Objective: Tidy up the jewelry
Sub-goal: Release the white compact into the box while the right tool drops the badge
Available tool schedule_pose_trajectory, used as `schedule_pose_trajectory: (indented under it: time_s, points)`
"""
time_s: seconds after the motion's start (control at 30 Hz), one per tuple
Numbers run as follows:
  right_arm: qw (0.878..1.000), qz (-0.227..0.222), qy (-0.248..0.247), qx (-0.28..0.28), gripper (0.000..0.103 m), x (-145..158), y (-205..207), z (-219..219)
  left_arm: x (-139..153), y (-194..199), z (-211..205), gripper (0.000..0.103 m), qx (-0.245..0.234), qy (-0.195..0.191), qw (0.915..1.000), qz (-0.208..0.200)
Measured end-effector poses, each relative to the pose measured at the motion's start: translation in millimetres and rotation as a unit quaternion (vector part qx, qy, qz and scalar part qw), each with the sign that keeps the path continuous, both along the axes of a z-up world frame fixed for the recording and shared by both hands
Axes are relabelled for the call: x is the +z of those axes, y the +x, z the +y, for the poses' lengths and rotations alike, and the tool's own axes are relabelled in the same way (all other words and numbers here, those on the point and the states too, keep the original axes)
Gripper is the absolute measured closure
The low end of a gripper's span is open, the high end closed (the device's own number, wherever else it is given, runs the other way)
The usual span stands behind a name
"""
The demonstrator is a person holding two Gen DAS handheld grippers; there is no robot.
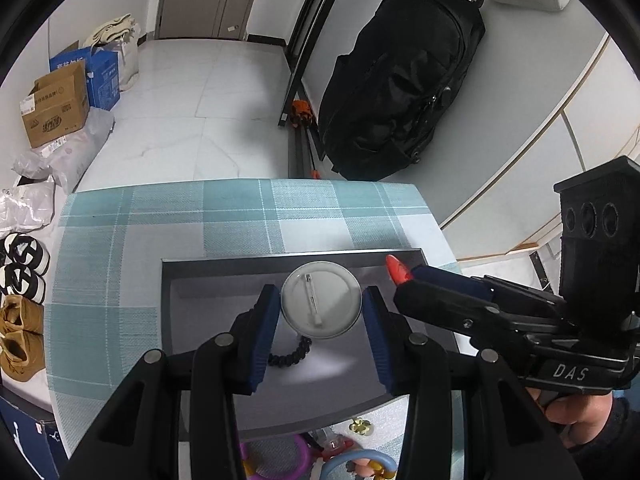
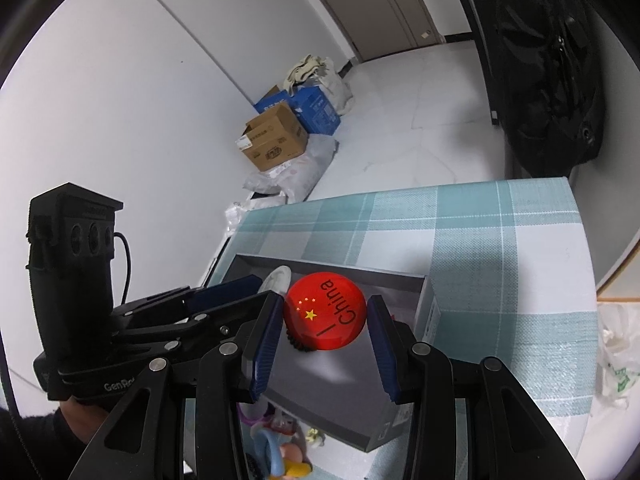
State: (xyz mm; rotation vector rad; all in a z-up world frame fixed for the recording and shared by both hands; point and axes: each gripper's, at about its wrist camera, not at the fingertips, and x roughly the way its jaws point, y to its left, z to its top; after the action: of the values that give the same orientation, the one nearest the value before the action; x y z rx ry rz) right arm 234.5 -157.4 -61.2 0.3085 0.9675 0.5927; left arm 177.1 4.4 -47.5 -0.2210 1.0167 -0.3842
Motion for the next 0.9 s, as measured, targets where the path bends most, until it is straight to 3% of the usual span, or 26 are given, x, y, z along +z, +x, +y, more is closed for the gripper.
schedule_pose_trajectory:
  time_s: [0.17,0.37,0.43,0.47,0.5,0.9]
  points:
    - [1.0,0.018,0.003,0.003,0.061,-9,4,5,-6,1,1,0.066,0.007,-0.009,0.9999,0.002]
    - [1.0,-0.005,0.002,-0.004,0.058,-1,-1,2,-11,4,4,0.063,0.007,-0.027,0.999,0.033]
    - [1.0,-0.01,0.005,-0.01,0.042,3,-3,-1,-9,2,4,0.054,0.011,-0.027,0.9991,0.031]
    - [1.0,-0.015,0.011,-0.013,0.038,5,-5,-3,-10,2,4,0.047,0.012,-0.029,0.999,0.031]
    - [1.0,-0.02,0.014,-0.013,0.033,8,-7,-4,-9,1,5,0.046,0.012,-0.033,0.9989,0.03]
    - [0.998,-0.048,0.009,-0.047,0.025,24,-22,-19,5,-18,7,0.045,0.023,-0.012,0.9997,-0.004]
